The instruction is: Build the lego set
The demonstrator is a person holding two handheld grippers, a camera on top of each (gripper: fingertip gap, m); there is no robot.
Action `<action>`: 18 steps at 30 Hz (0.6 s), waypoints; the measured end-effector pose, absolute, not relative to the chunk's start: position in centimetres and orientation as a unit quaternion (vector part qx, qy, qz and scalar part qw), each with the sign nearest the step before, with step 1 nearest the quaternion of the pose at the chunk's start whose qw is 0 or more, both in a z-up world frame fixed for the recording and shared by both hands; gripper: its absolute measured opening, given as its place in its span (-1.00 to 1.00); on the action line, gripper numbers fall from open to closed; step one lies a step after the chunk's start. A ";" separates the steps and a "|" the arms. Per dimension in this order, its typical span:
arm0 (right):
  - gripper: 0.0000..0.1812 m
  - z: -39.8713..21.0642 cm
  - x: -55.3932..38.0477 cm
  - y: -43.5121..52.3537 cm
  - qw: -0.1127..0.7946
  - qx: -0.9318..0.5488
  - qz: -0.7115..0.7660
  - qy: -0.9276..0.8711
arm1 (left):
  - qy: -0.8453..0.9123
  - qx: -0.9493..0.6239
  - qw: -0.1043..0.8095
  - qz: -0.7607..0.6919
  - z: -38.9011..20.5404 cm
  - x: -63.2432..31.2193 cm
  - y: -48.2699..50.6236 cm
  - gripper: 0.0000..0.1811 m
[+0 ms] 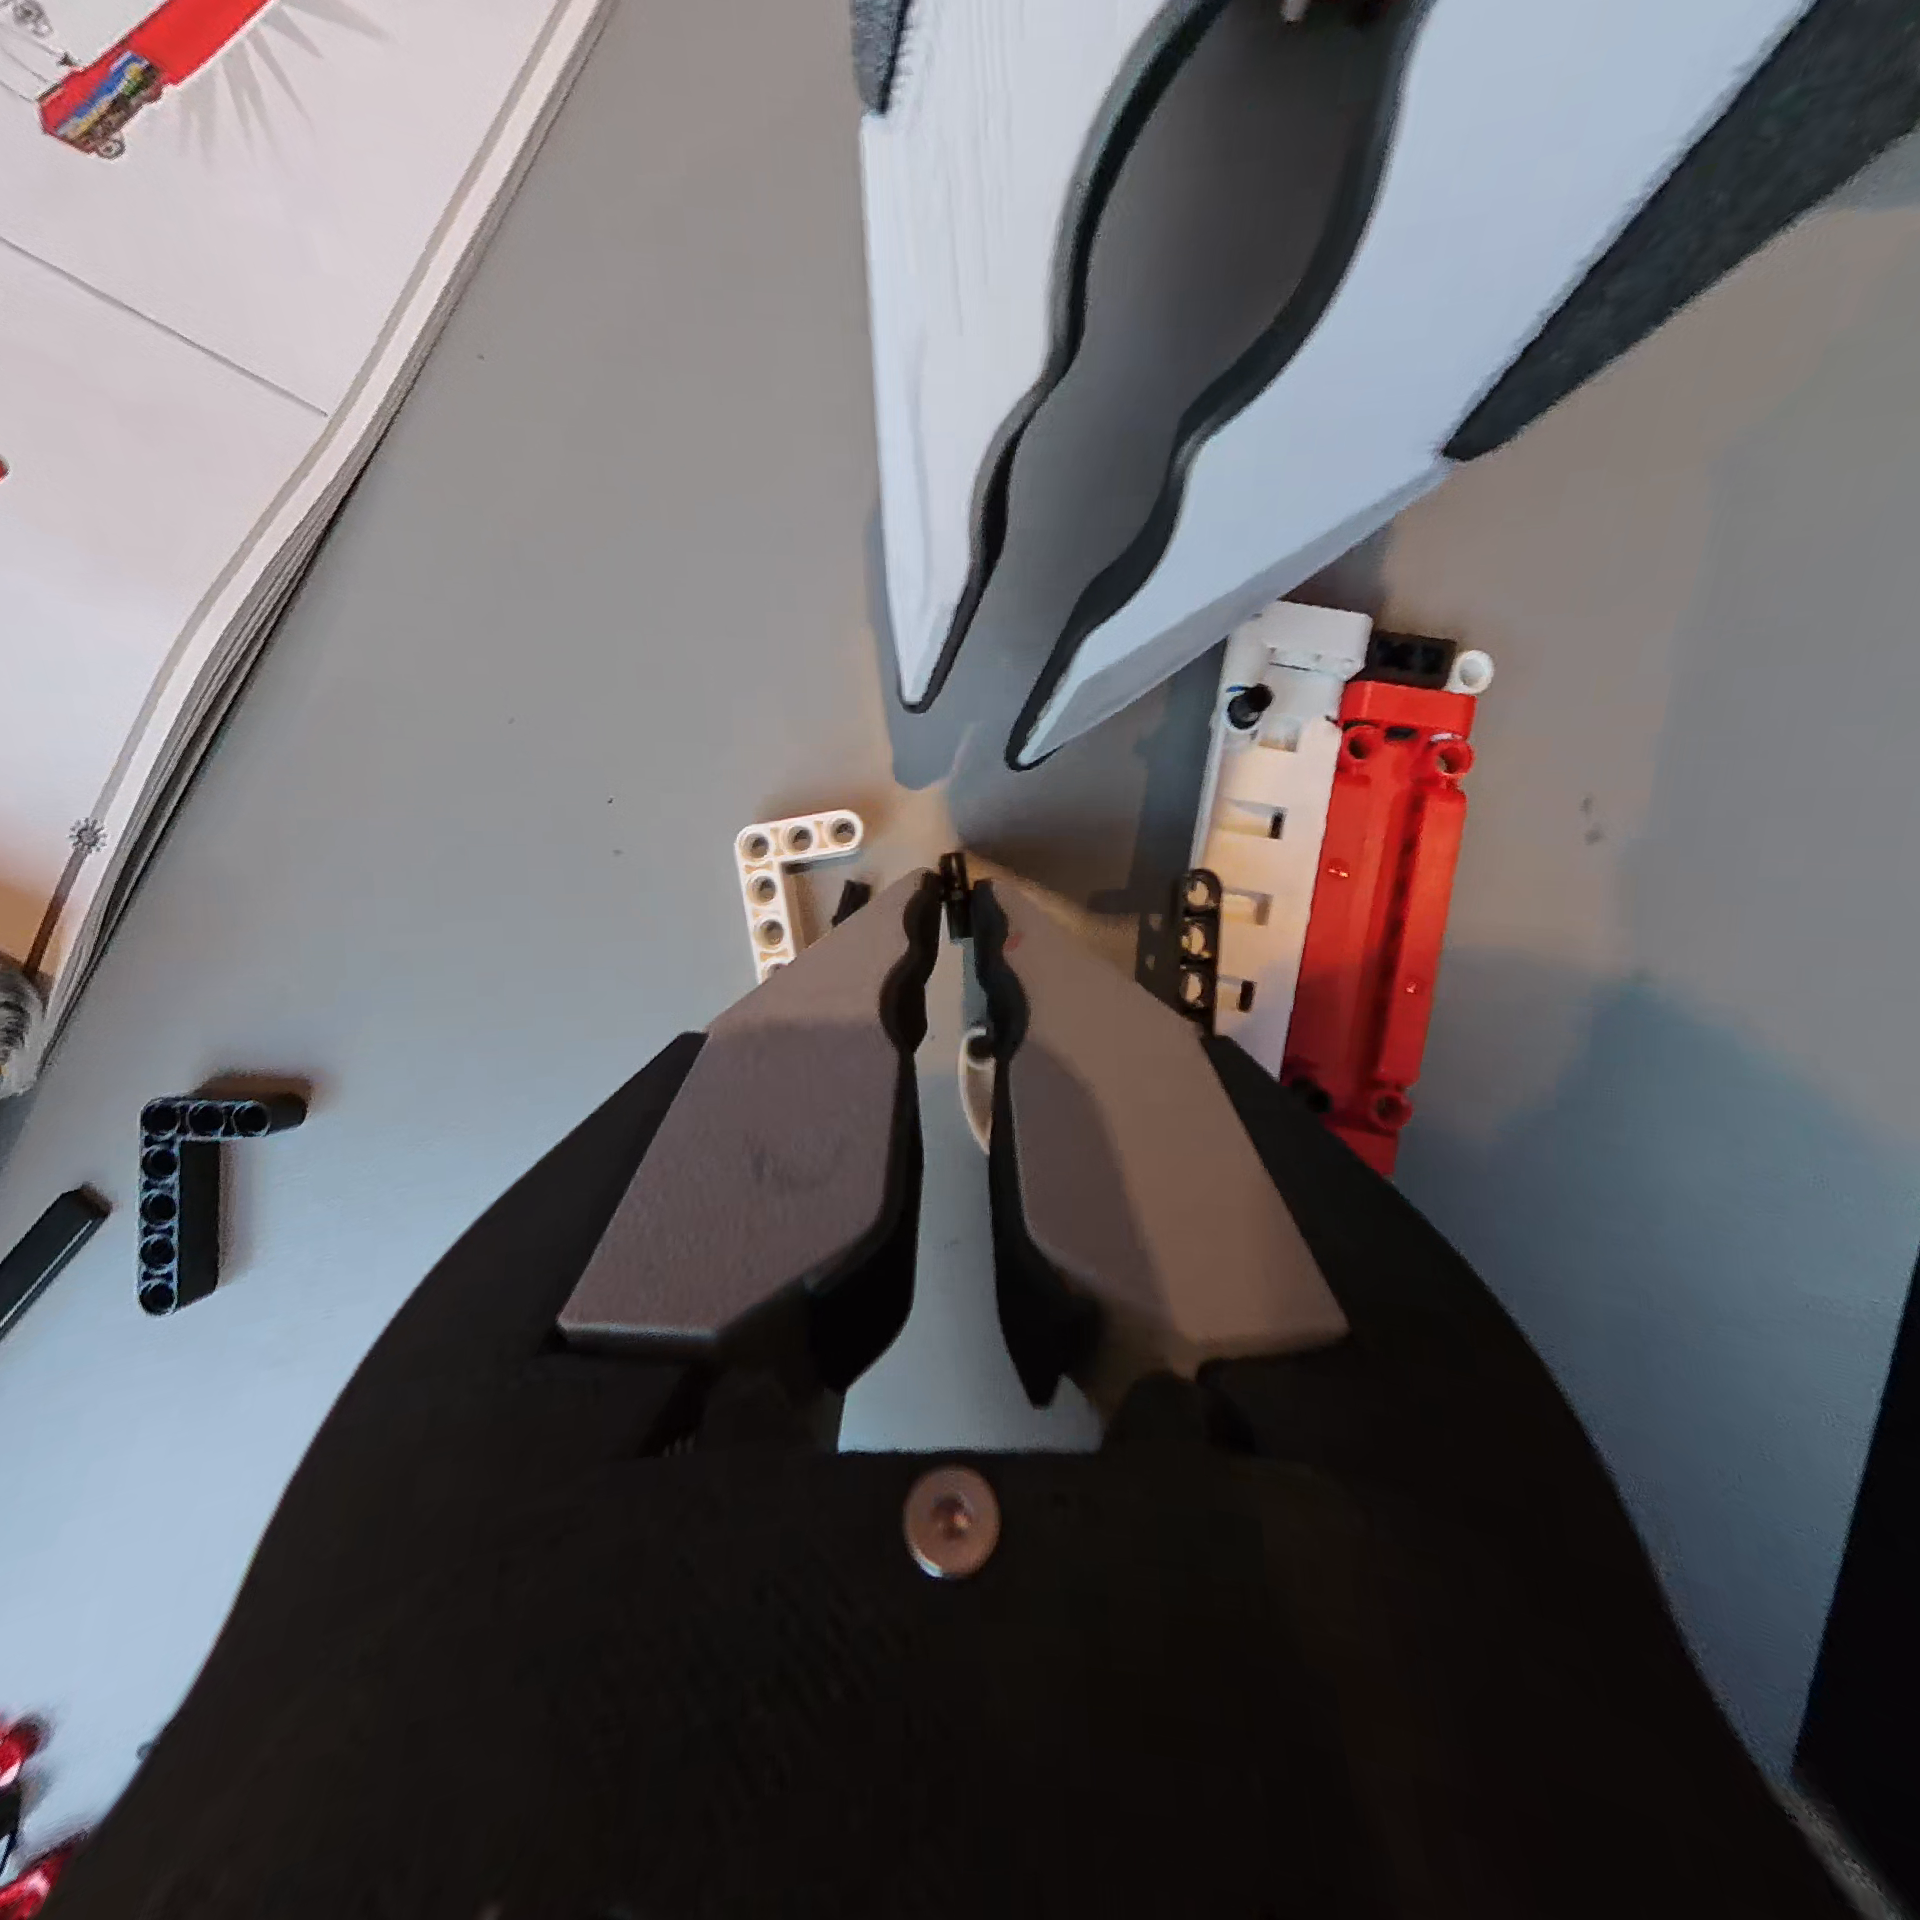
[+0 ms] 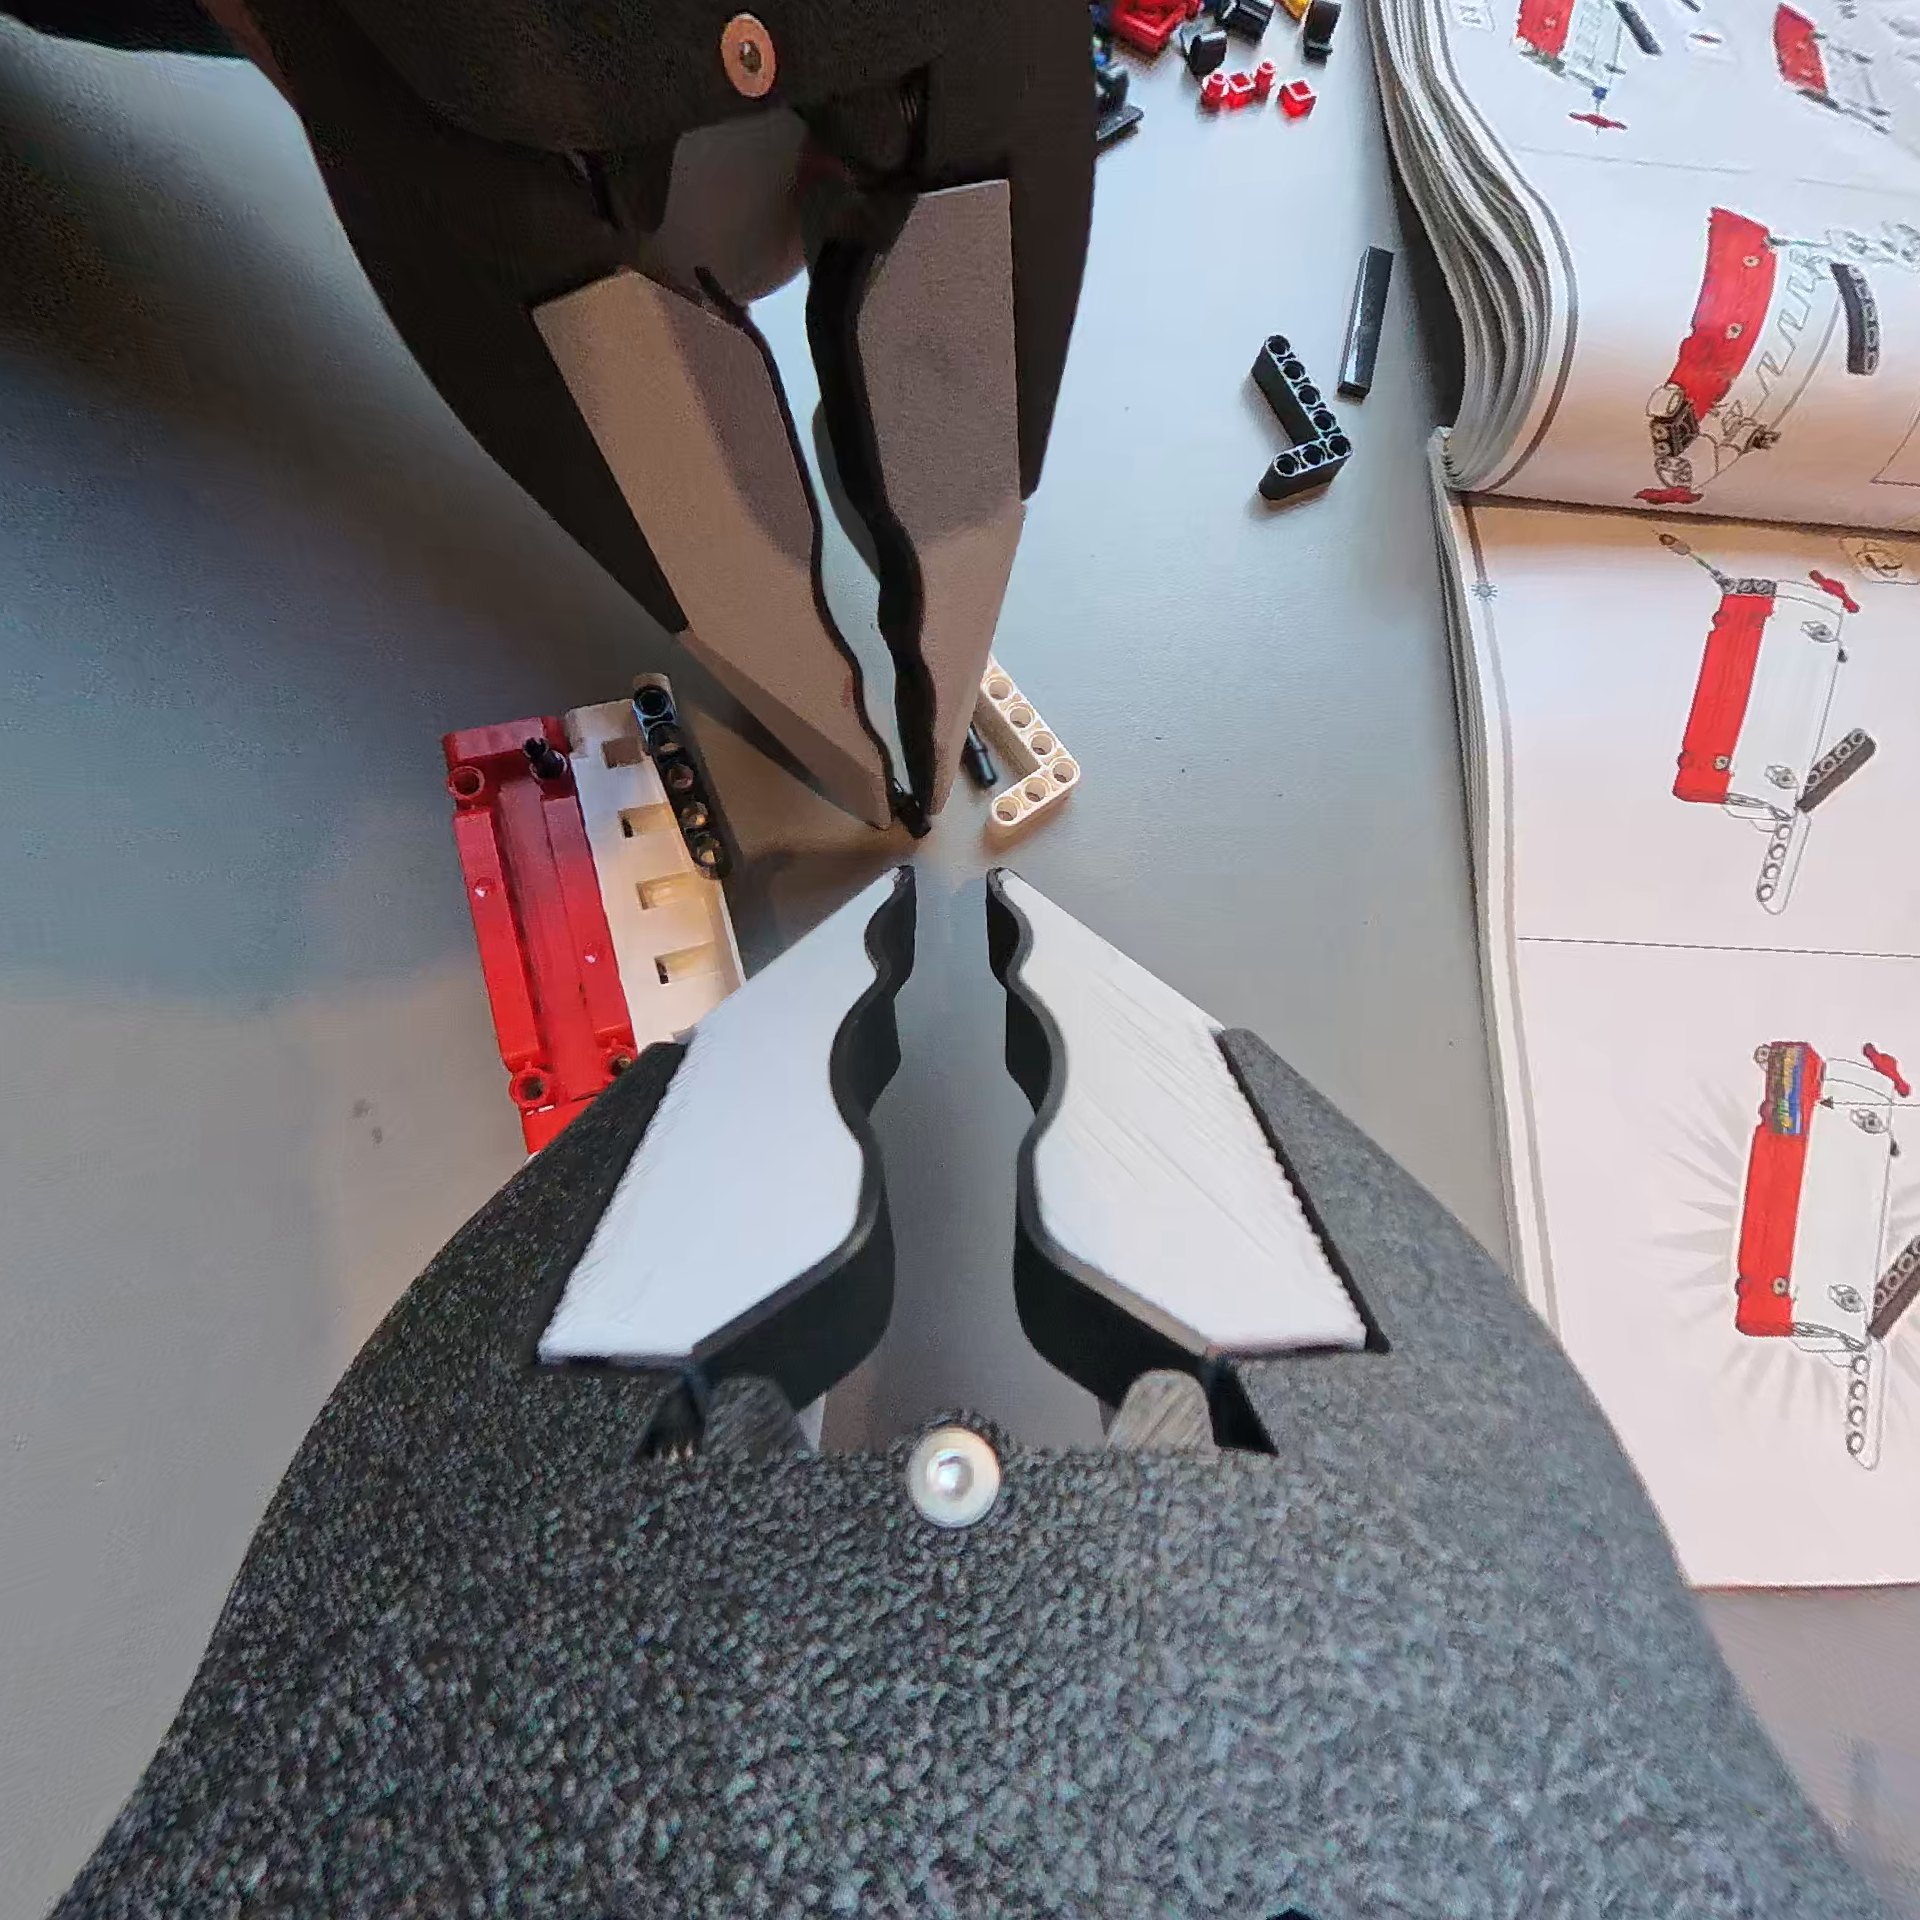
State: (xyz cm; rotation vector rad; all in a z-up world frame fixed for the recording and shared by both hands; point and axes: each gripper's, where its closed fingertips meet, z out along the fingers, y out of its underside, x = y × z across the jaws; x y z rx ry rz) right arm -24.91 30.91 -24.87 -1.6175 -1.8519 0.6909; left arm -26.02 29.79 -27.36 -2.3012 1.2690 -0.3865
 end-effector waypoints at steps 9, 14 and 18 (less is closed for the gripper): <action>-0.90 -22.2 -24.9 31.1 0.295 -0.645 0.333 -0.621 | 0.509 -0.761 0.397 -0.065 -23.3 -25.4 30.8 -0.98; -0.90 -18.6 -24.7 30.4 0.302 -0.643 0.418 -0.566 | 0.498 -0.704 0.498 -0.094 -19.1 -24.5 30.1 -0.98; -0.90 -17.3 -25.0 29.3 0.290 -0.629 0.462 -0.553 | 0.502 -0.670 0.541 -0.076 -17.1 -24.3 29.7 -0.98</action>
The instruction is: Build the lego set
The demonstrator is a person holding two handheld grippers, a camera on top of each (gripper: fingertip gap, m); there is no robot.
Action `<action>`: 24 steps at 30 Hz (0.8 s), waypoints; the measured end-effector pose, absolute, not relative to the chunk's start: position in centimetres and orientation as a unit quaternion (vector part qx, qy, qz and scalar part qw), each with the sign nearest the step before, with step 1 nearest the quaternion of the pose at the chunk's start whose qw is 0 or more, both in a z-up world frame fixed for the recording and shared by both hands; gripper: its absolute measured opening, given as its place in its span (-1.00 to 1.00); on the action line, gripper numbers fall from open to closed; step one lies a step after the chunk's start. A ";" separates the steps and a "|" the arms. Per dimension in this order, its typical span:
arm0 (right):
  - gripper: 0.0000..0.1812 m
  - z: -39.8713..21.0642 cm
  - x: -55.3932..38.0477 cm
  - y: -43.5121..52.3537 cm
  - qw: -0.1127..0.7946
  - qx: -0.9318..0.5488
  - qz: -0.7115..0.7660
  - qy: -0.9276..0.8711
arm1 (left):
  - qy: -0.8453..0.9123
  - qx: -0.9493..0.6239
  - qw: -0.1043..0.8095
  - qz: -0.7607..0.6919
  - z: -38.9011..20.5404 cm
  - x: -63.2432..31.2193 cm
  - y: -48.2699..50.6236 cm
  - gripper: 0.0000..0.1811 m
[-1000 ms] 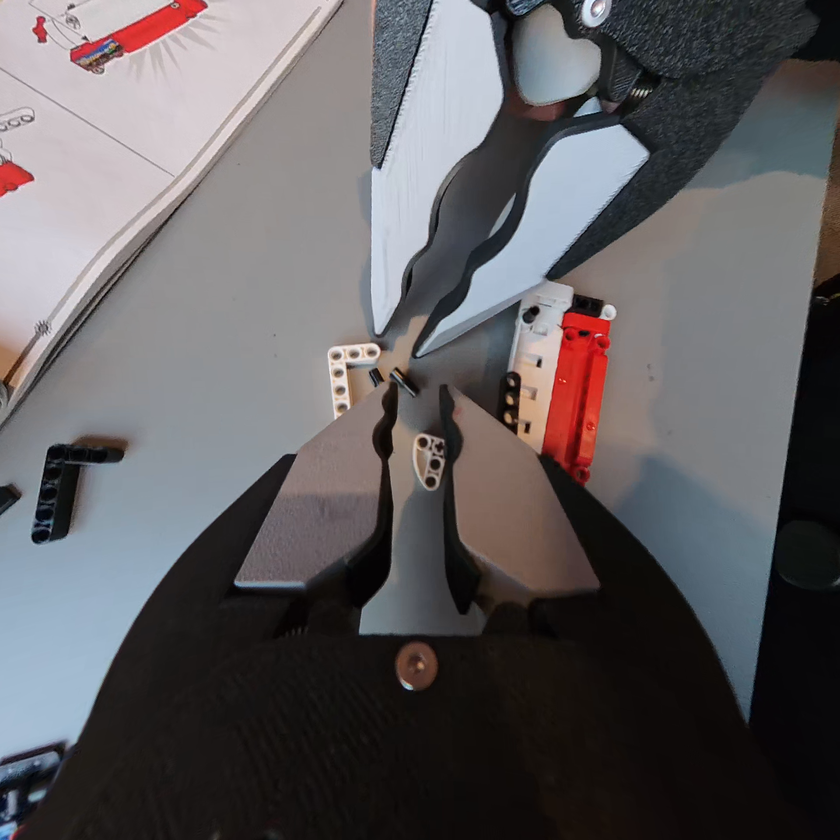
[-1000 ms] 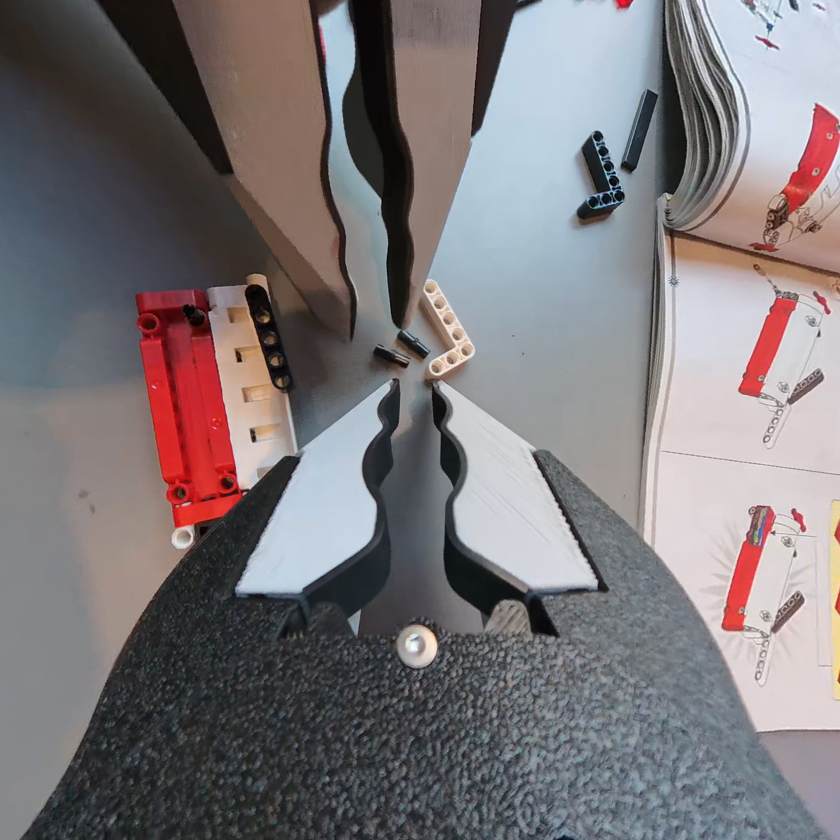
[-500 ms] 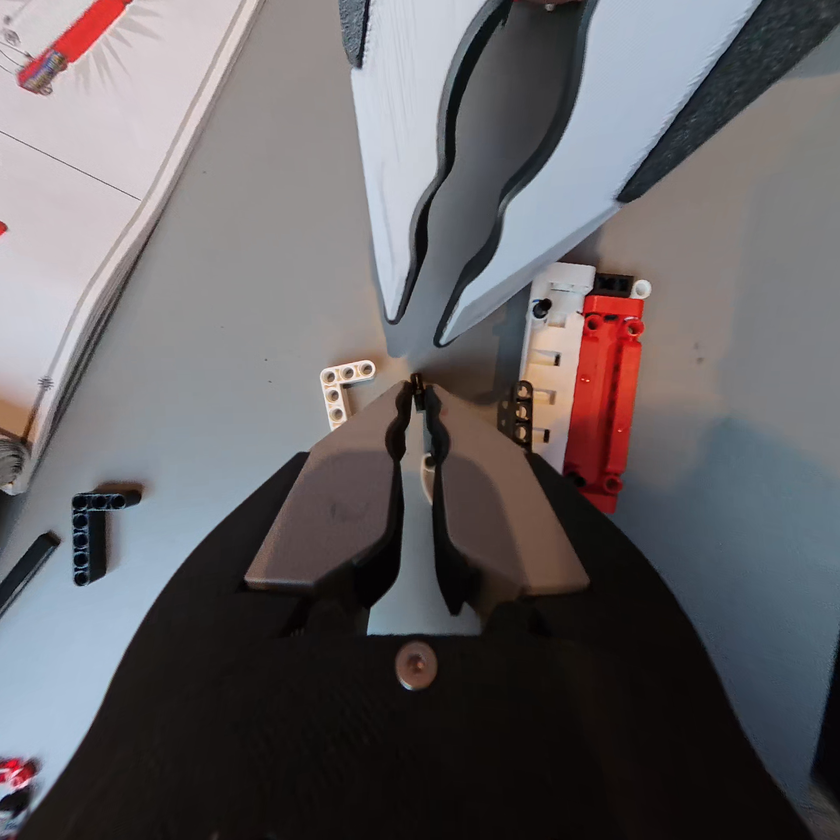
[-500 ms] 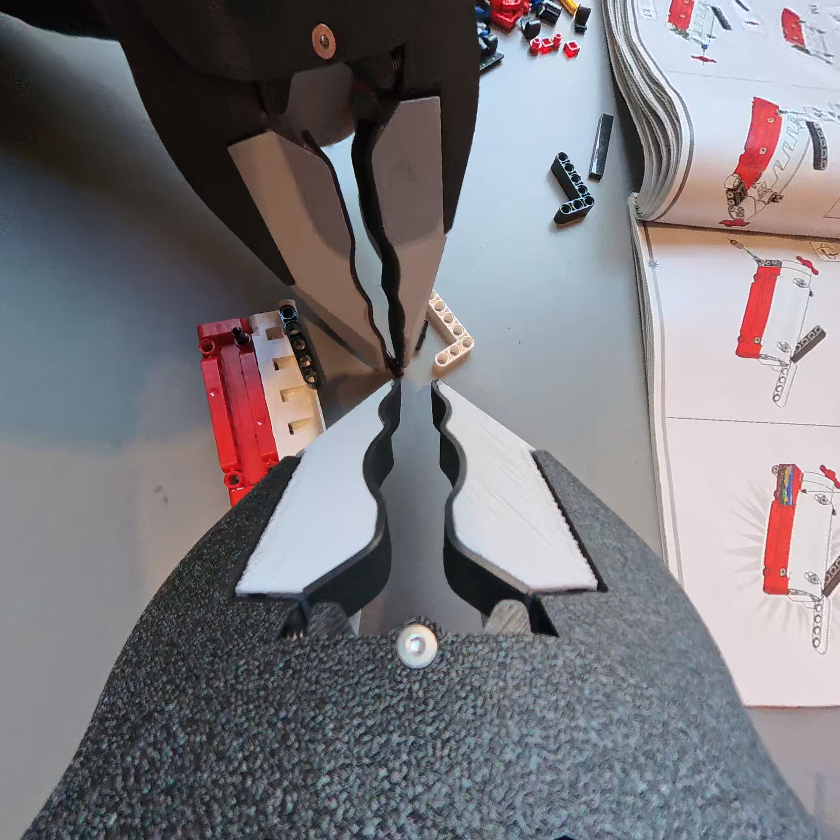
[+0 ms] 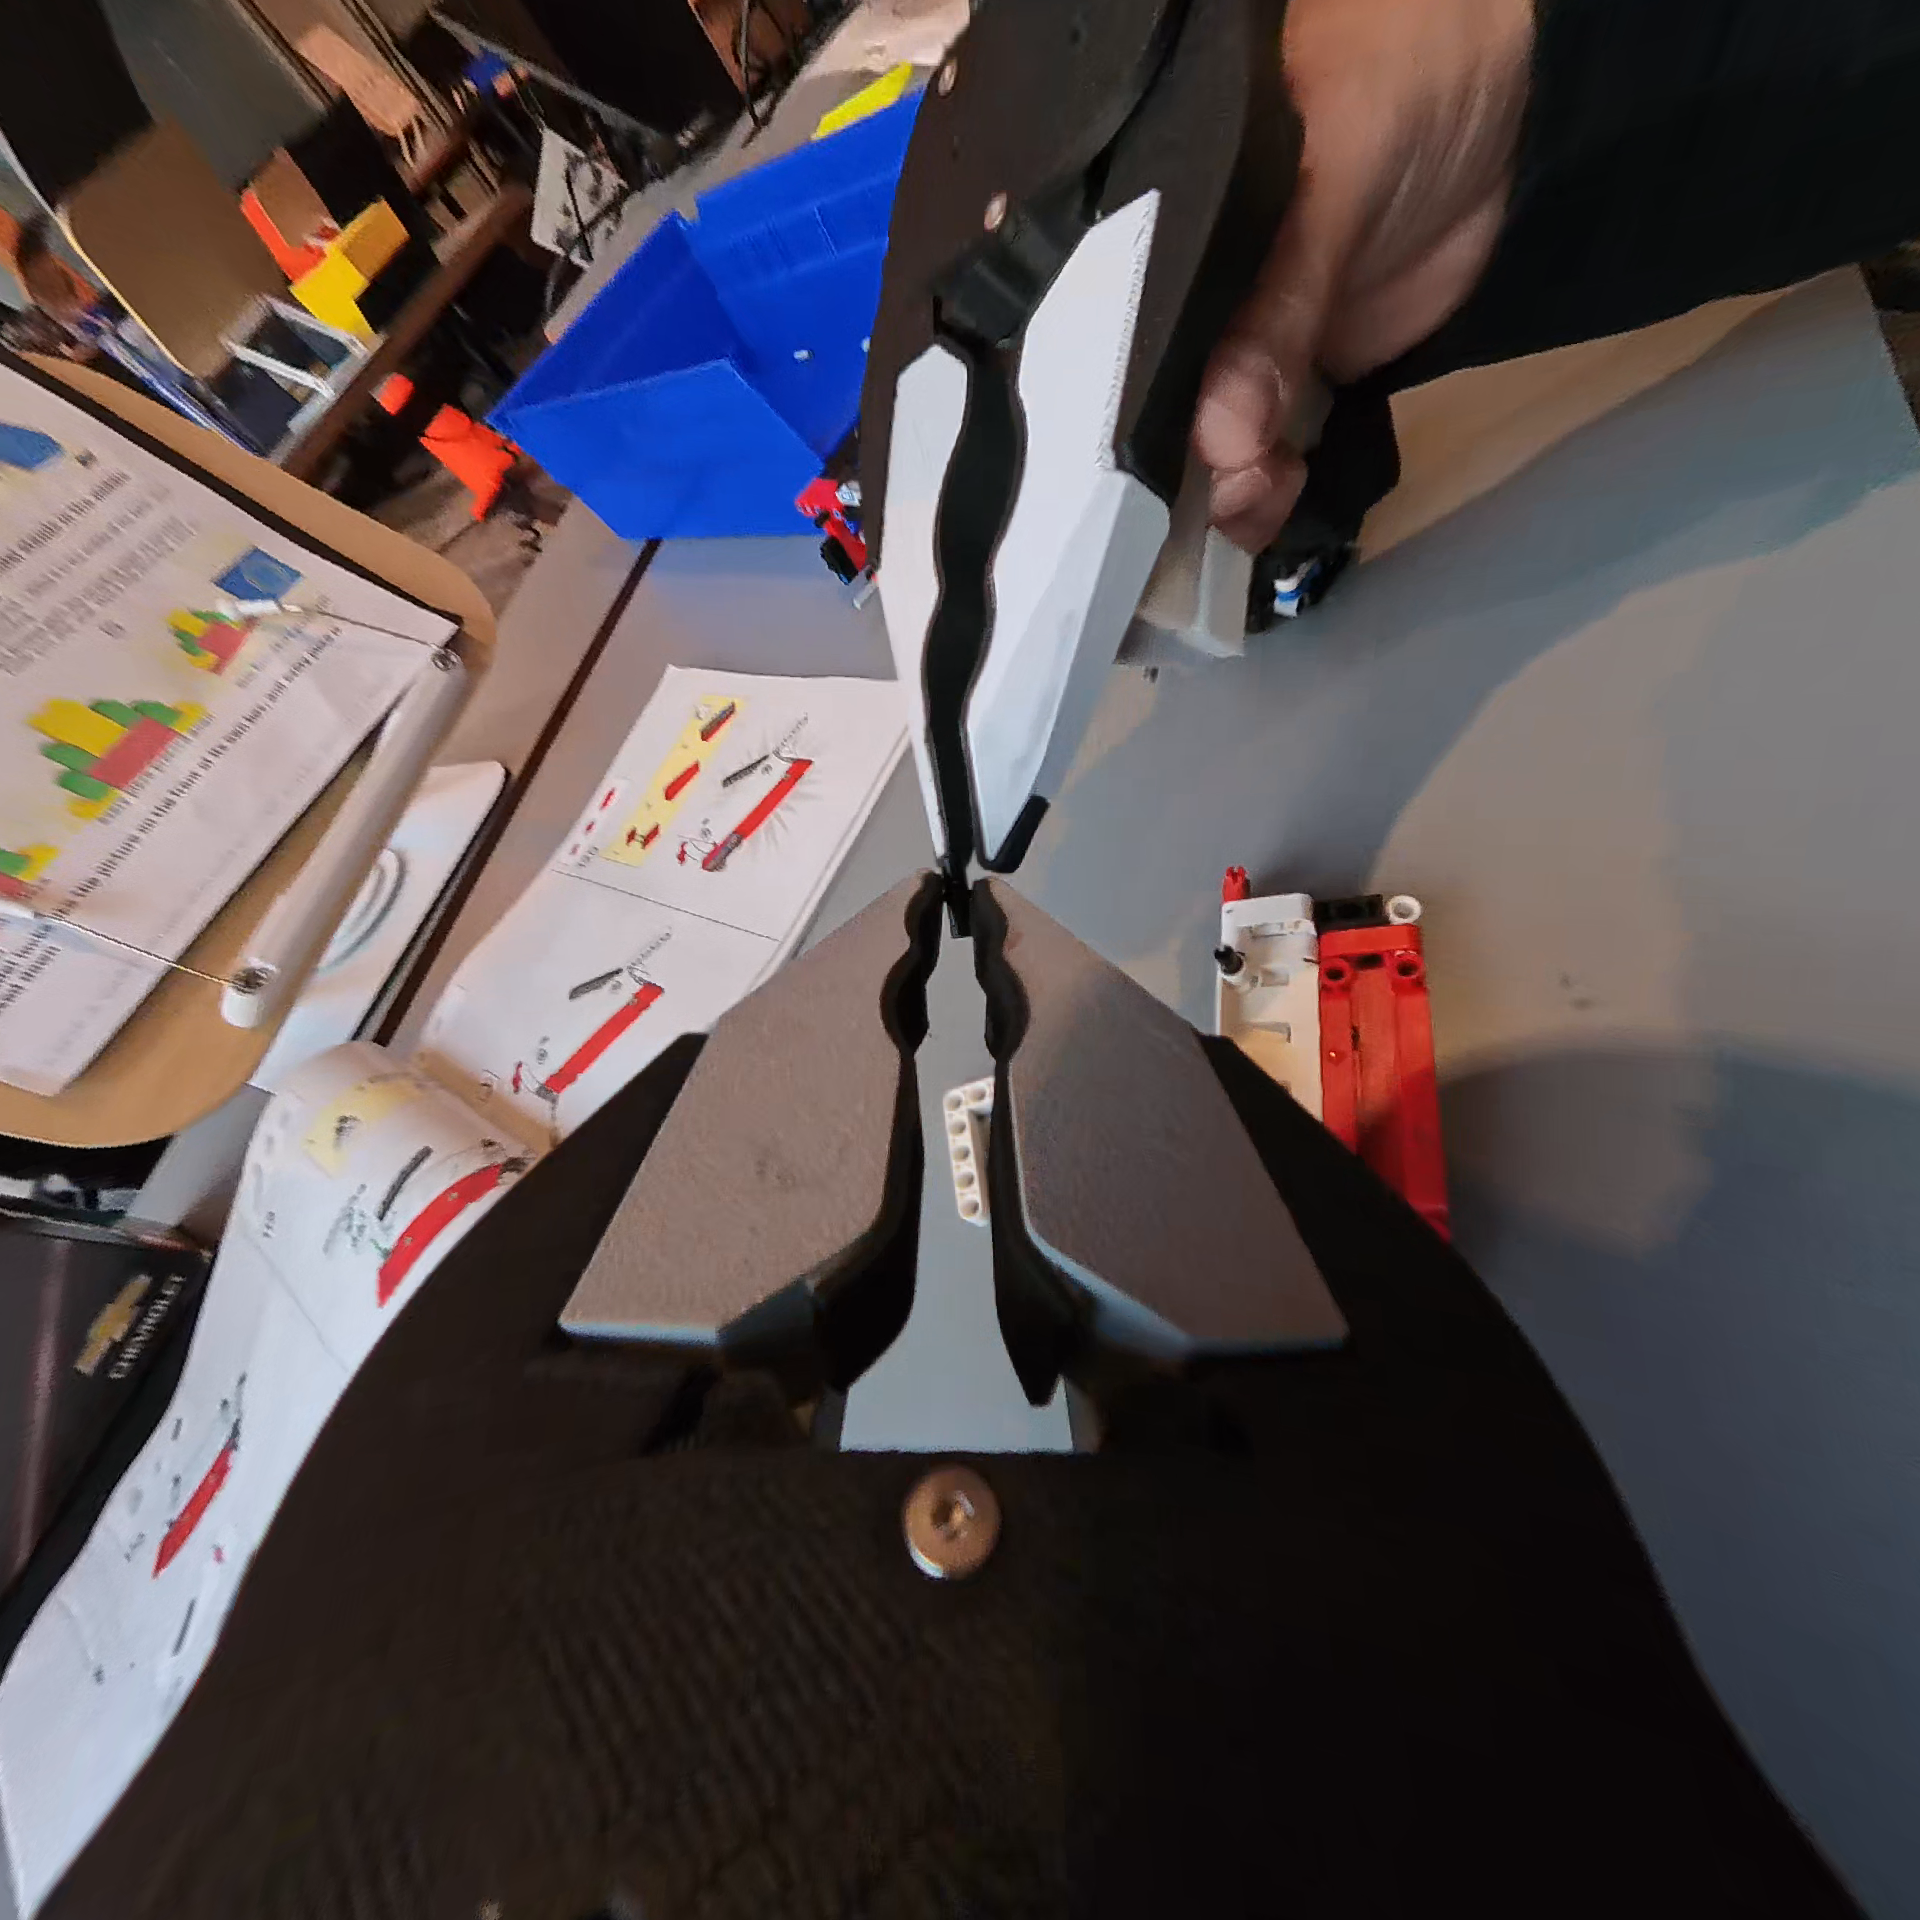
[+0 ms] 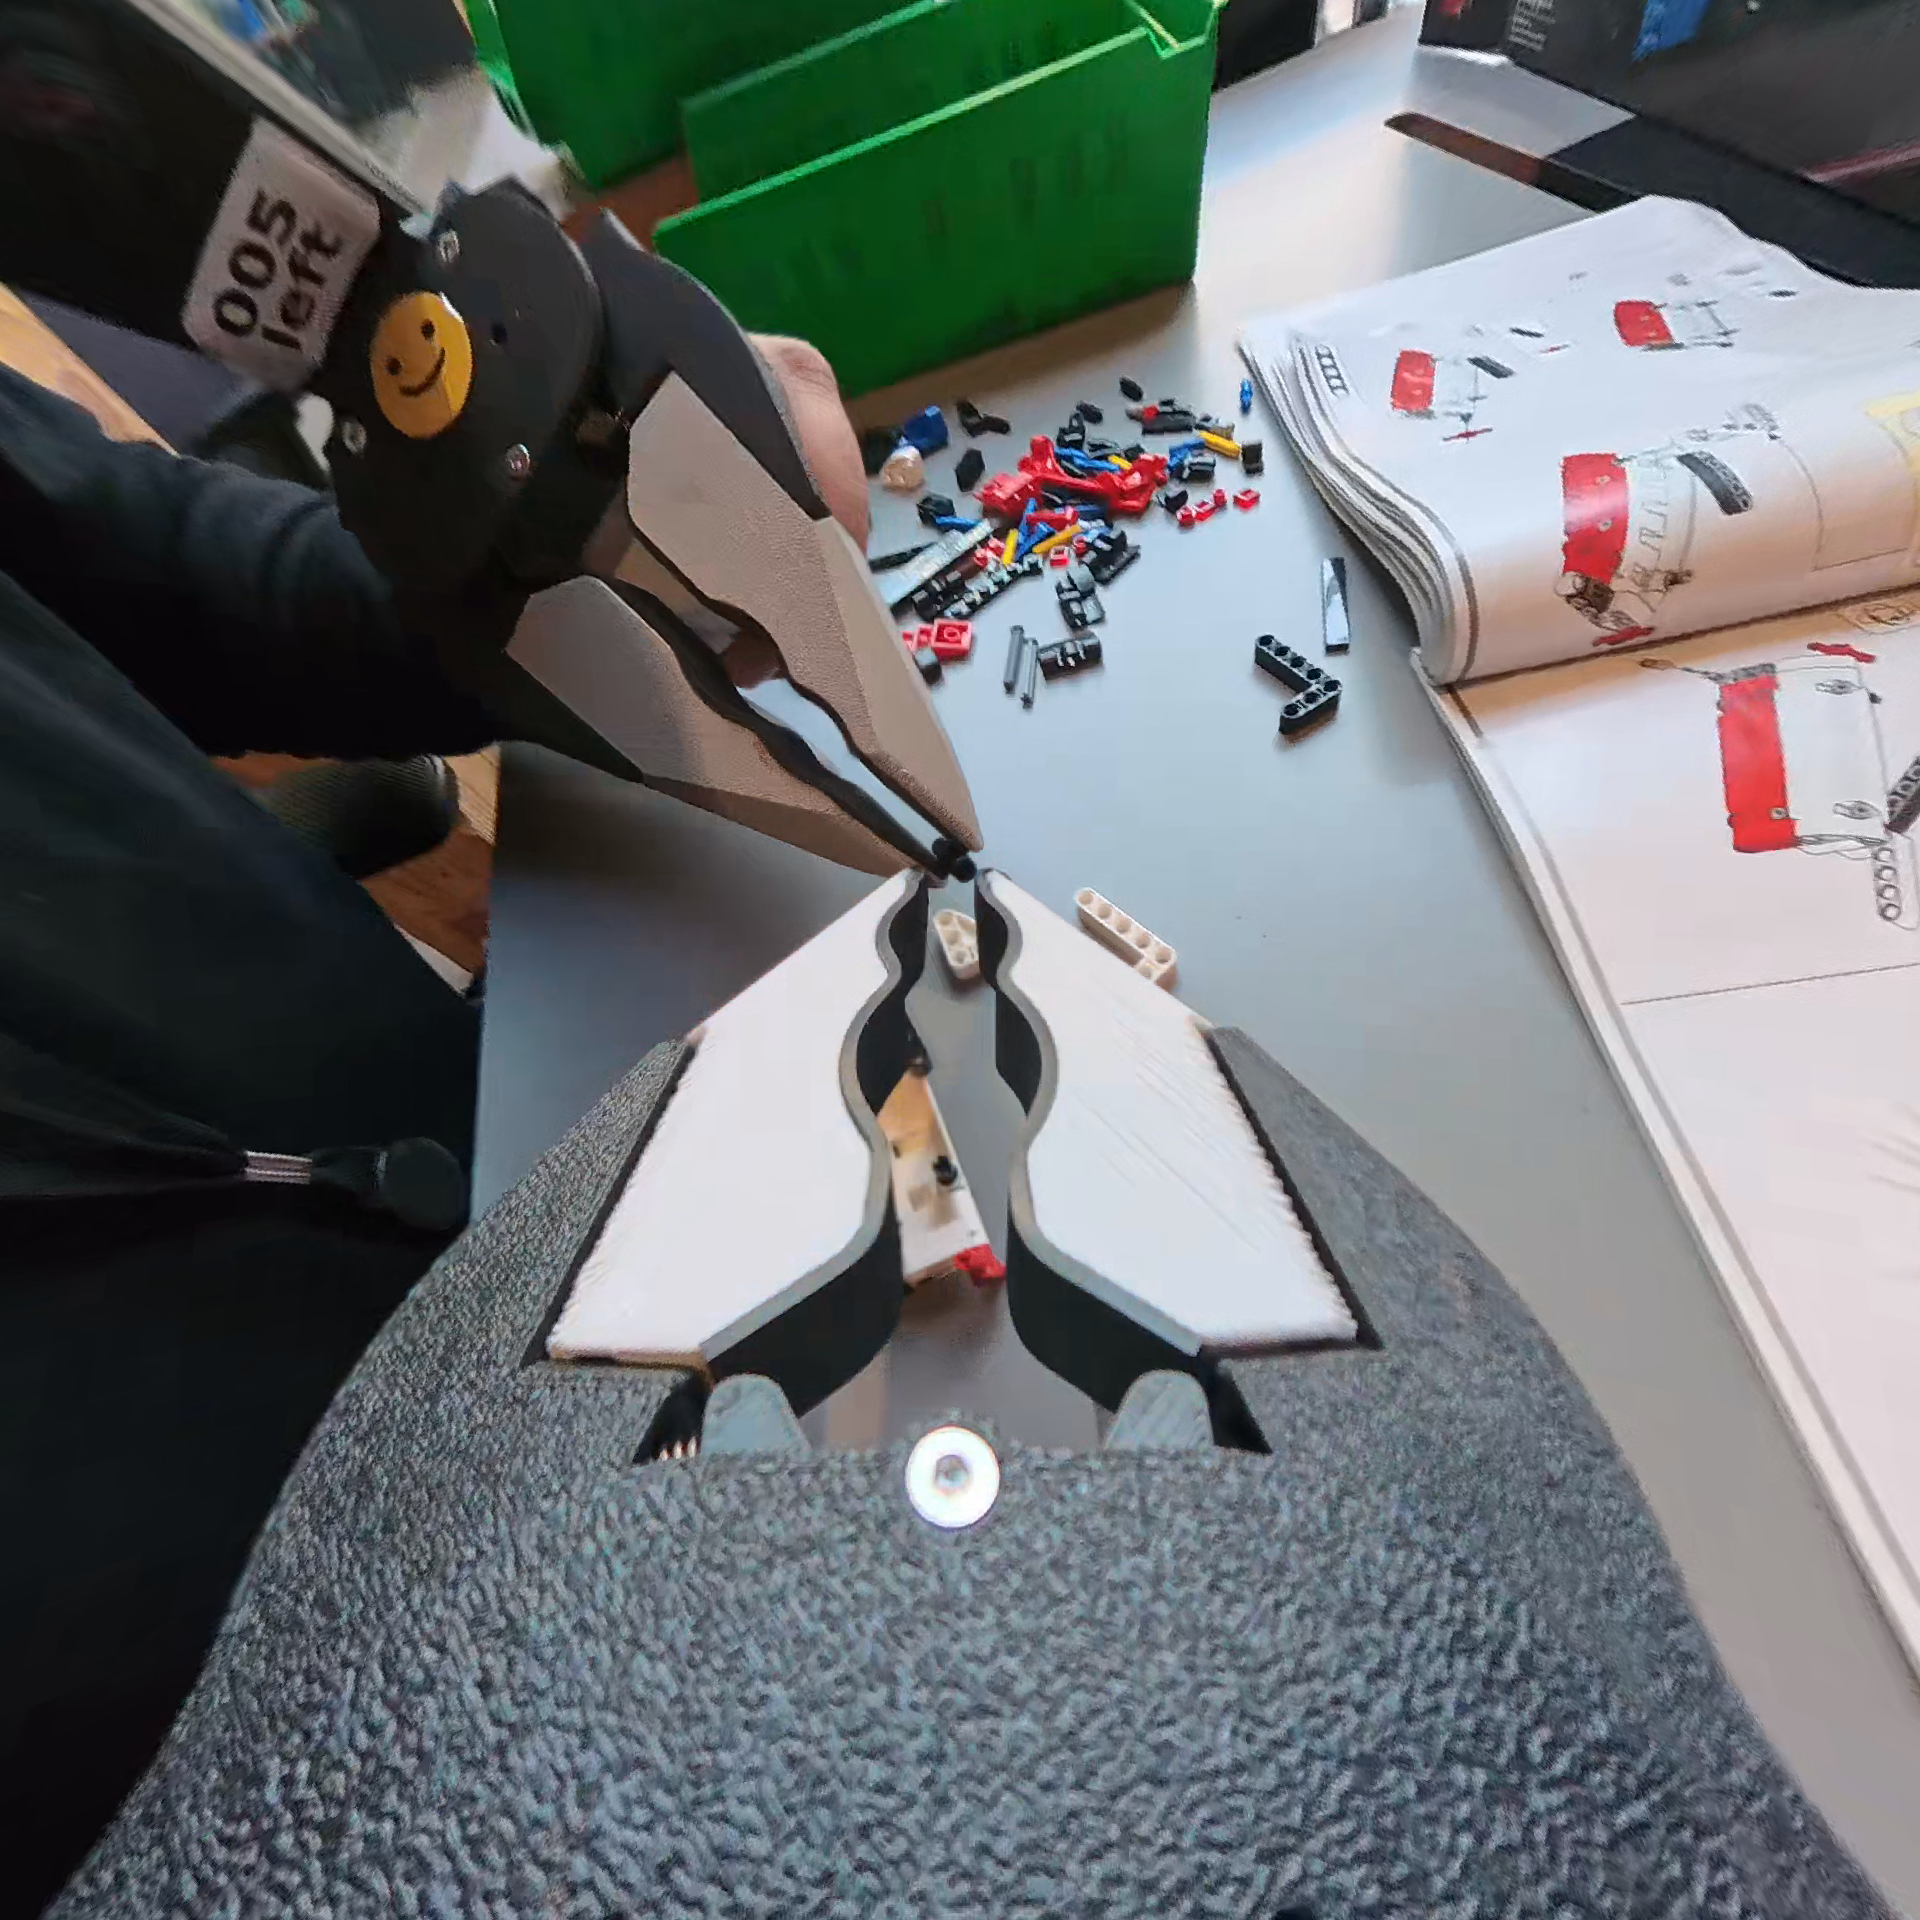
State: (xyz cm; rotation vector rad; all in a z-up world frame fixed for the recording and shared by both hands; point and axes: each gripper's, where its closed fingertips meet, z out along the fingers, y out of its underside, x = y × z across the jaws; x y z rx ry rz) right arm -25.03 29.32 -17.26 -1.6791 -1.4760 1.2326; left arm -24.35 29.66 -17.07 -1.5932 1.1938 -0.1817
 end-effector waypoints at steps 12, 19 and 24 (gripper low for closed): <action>-0.95 -14.8 -24.6 28.1 0.245 -0.614 0.560 -0.499 | 0.530 -0.621 0.577 -0.038 -15.0 -23.5 28.5 -0.97; -0.95 -15.2 -24.7 28.6 0.246 -0.622 0.561 -0.488 | 0.523 -0.630 0.573 -0.029 -15.4 -23.6 29.0 -0.98; -0.96 -15.5 -24.8 28.8 0.251 -0.624 0.557 -0.488 | 0.503 -0.661 0.554 -0.047 -16.2 -24.1 29.2 -0.94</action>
